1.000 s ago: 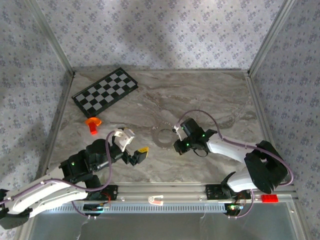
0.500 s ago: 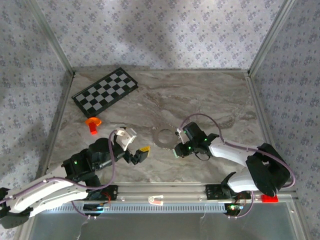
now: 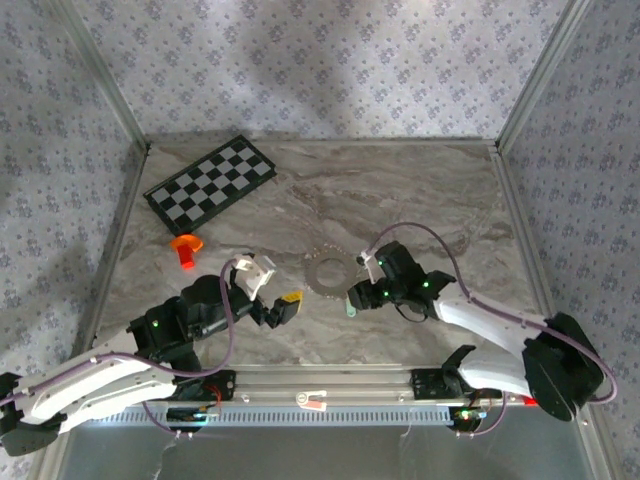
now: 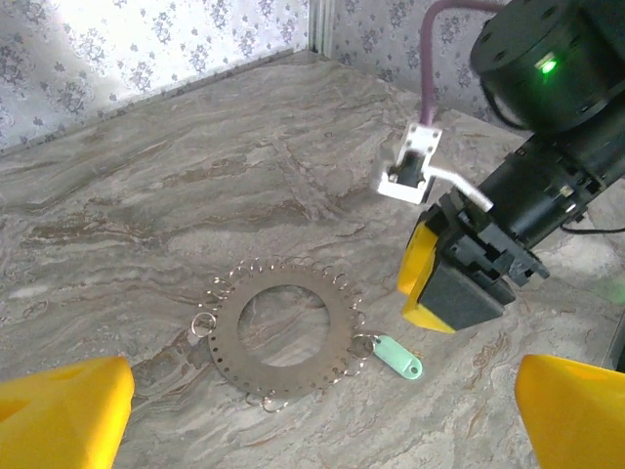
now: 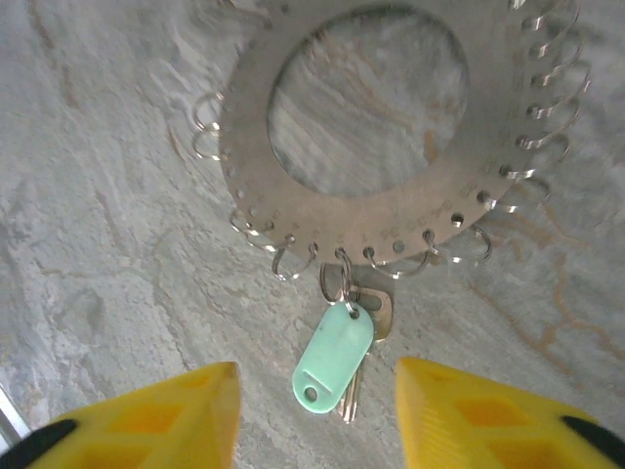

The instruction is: Put the keys on the keyring

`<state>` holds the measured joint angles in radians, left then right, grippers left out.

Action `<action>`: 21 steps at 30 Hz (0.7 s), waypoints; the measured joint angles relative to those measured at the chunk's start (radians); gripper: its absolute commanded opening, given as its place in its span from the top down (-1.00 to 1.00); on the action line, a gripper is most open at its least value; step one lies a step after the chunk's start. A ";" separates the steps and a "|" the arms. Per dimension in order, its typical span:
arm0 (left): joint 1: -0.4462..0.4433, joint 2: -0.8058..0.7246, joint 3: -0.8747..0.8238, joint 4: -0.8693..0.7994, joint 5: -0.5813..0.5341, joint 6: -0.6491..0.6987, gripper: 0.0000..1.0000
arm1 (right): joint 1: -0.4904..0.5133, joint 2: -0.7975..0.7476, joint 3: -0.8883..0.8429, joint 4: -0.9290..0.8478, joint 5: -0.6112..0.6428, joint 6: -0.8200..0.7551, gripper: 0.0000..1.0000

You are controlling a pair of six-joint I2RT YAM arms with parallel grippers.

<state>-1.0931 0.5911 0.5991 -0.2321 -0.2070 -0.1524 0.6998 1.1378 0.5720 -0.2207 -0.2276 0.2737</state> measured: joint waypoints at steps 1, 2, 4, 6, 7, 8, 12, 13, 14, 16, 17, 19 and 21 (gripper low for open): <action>0.000 0.000 0.000 0.000 -0.001 -0.003 -0.99 | 0.000 -0.026 -0.003 0.000 0.005 -0.003 -0.18; 0.000 0.001 0.000 -0.002 -0.005 -0.007 -1.00 | -0.002 -0.058 -0.008 -0.001 0.012 -0.004 -0.26; 0.000 0.002 0.000 -0.005 -0.020 -0.016 -0.99 | -0.005 -0.121 -0.020 -0.006 0.027 -0.014 -0.39; 0.003 0.006 0.000 -0.006 -0.048 -0.026 -0.99 | -0.016 -0.184 -0.032 -0.012 0.044 -0.022 -0.50; 0.005 0.007 0.000 -0.006 -0.060 -0.033 -1.00 | -0.022 -0.213 -0.039 -0.014 0.055 -0.026 -0.55; 0.007 0.010 0.000 -0.009 -0.079 -0.041 -1.00 | -0.029 -0.241 -0.047 -0.015 0.064 -0.029 -0.62; 0.021 0.025 0.000 -0.021 -0.186 -0.087 -0.99 | -0.074 -0.336 -0.079 -0.005 0.119 -0.028 -0.99; 0.025 0.029 0.000 -0.028 -0.220 -0.100 -1.00 | -0.084 -0.349 -0.087 -0.001 0.130 -0.029 -0.99; 0.029 0.034 0.000 -0.034 -0.253 -0.108 -1.00 | -0.097 -0.364 -0.096 0.004 0.145 -0.027 -0.99; 0.047 0.040 -0.005 -0.036 -0.305 -0.112 -0.99 | -0.125 -0.381 -0.108 0.010 0.171 -0.027 -0.99; 0.060 0.040 -0.010 -0.035 -0.325 -0.111 -0.99 | -0.142 -0.386 -0.113 0.012 0.184 -0.027 -0.99; 0.089 0.039 -0.023 -0.032 -0.352 -0.107 -1.00 | -0.181 -0.392 -0.119 0.013 0.207 -0.027 -0.99; 0.123 0.039 -0.039 -0.030 -0.375 -0.097 -1.00 | -0.226 -0.394 -0.119 0.014 0.245 -0.024 -0.99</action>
<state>-0.9699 0.6296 0.5602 -0.2623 -0.5819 -0.2497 0.4740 0.7437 0.4530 -0.2070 0.0174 0.2497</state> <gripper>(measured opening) 0.997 0.995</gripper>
